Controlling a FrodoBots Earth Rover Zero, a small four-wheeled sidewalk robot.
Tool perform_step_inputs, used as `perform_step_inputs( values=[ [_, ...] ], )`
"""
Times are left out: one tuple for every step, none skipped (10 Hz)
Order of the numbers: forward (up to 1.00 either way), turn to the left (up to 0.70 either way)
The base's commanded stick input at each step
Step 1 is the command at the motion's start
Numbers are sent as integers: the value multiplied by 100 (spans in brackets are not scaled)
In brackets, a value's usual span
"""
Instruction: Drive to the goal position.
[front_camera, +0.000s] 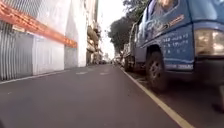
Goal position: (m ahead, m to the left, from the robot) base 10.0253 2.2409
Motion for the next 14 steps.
perform_step_inputs(
  values=[
    [45,0],
    [45,0],
    [45,0],
    [45,0],
    [45,0],
    [45,0],
    [45,0],
    [45,0],
    [45,0],
    [45,0],
    [45,0],
    [45,0],
    [45,0],
    [45,0]
  ],
)
